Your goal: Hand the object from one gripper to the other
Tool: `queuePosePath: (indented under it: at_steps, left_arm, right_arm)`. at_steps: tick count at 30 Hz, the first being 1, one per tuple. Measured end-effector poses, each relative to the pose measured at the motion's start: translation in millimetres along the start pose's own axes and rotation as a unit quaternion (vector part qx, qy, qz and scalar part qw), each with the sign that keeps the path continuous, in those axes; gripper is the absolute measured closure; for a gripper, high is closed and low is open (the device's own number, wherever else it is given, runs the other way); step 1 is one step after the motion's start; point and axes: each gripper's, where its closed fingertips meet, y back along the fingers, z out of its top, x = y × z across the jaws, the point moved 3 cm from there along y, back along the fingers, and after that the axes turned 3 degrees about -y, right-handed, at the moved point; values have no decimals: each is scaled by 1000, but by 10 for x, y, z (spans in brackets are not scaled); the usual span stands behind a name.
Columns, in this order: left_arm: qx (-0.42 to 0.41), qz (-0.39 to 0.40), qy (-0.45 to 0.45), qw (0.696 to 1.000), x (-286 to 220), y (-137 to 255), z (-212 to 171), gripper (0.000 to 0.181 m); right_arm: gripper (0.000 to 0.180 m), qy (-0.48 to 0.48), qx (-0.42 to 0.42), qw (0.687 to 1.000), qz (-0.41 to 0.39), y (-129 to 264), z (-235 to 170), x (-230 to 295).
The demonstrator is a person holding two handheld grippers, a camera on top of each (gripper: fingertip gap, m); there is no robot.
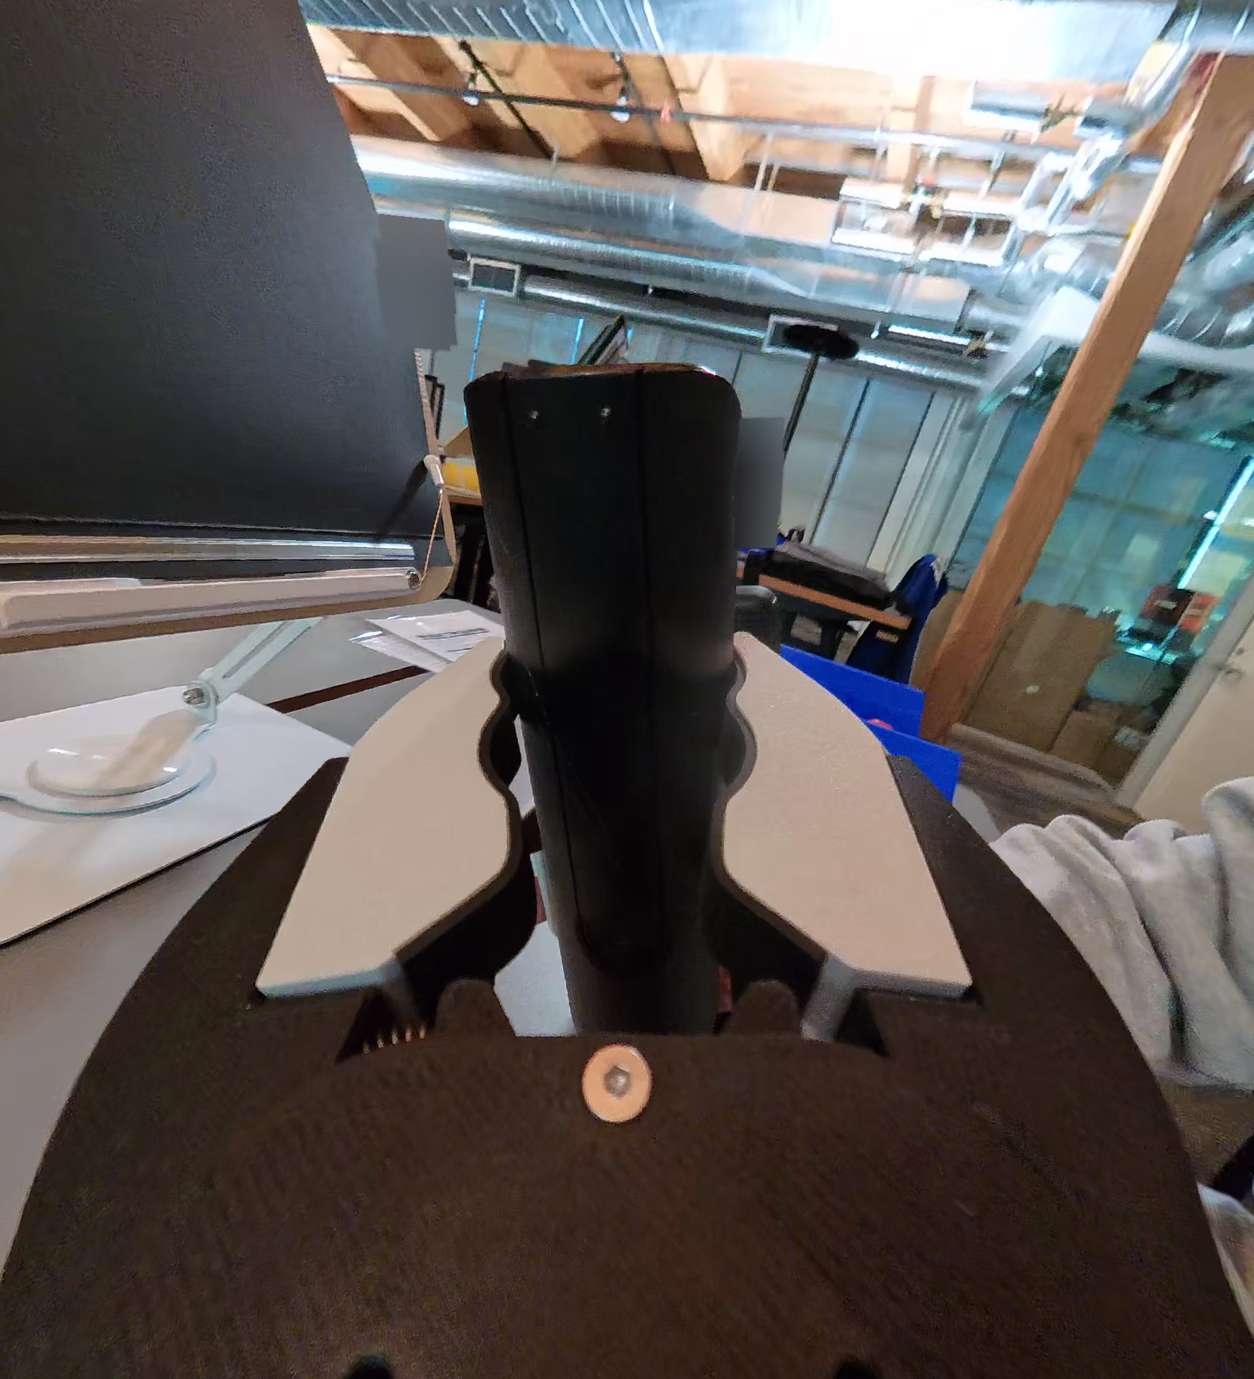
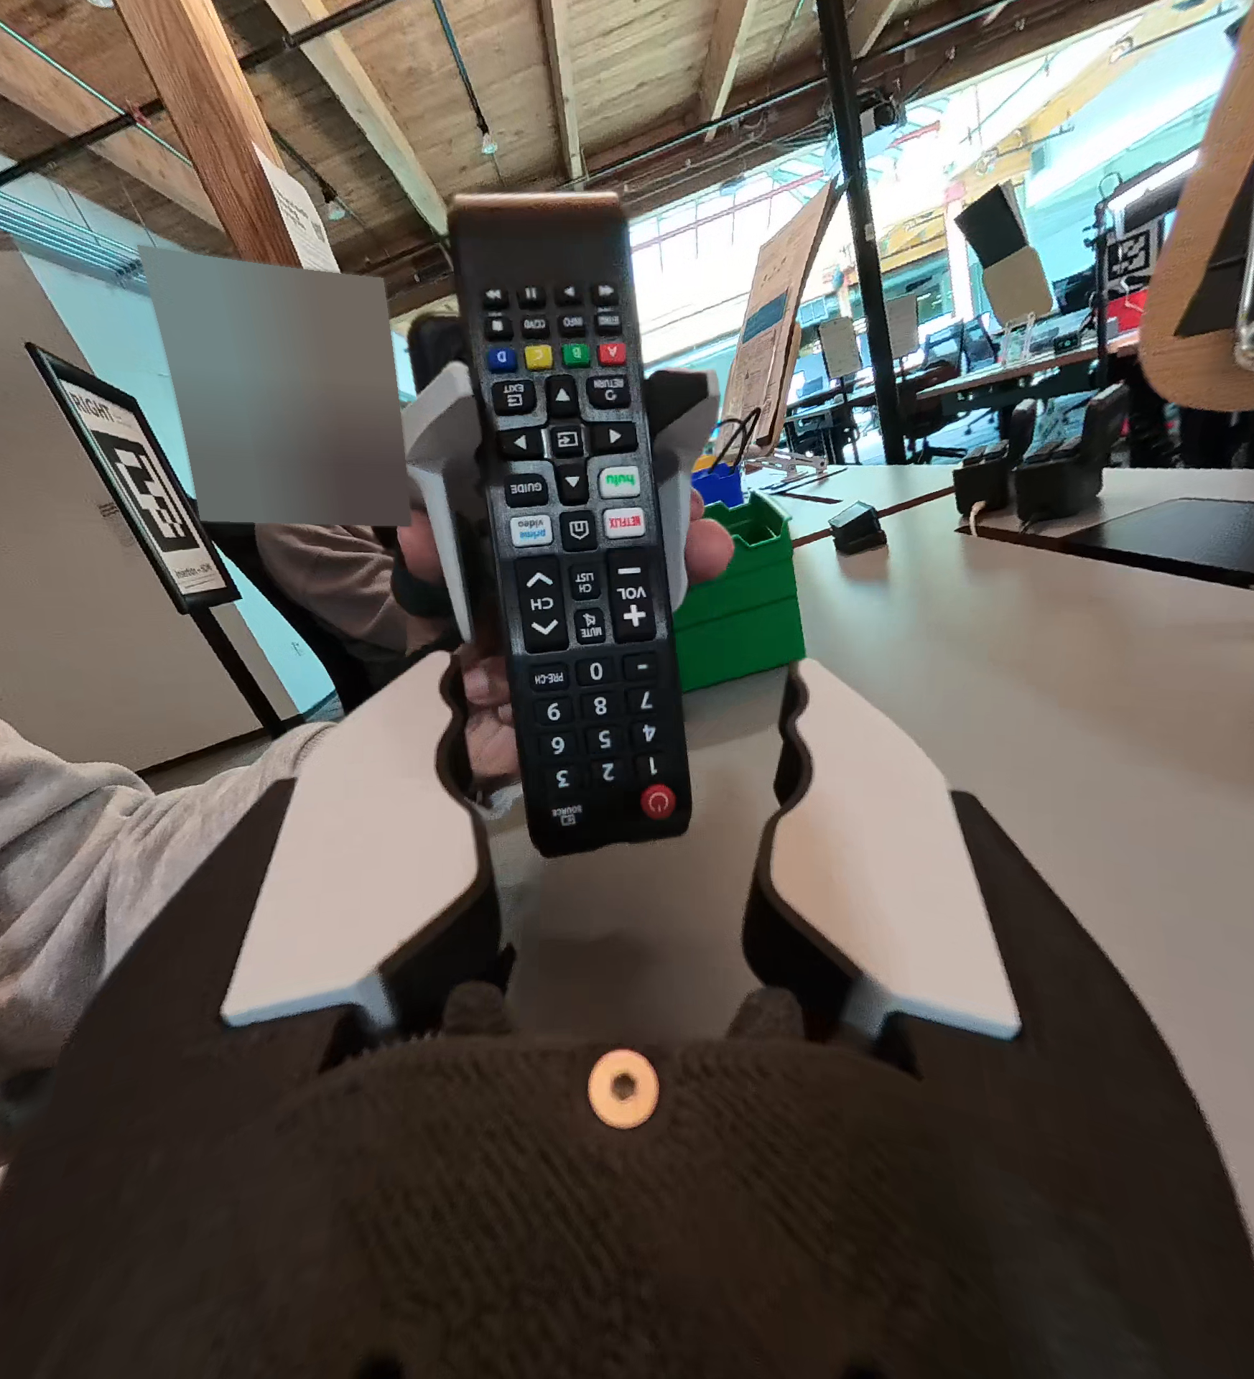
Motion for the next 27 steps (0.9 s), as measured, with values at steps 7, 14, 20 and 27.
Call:
queuePosePath:
  at_steps: [7, 14, 20, 27]
  left_arm:
    - [35, 3, -37, 999, -46, -18, -32, 128]
    - [58, -27, -62, 996, -199, -74, -62, 128]
    - [46, -39, -65, 996, -274, -64, 11, 128]
    - [43, -50, -65, 996, -334, -86, 22, 129]
  right_arm:
    - [99, 36, 76, 996, 6, -66, -138, 76]
    - [103, 69, 128, 989, 2, -148, -270, 145]
    - [110, 88, 161, 983, -4, -191, -363, 177]
    - [113, 97, 167, 981, -4, -199, -381, 190]
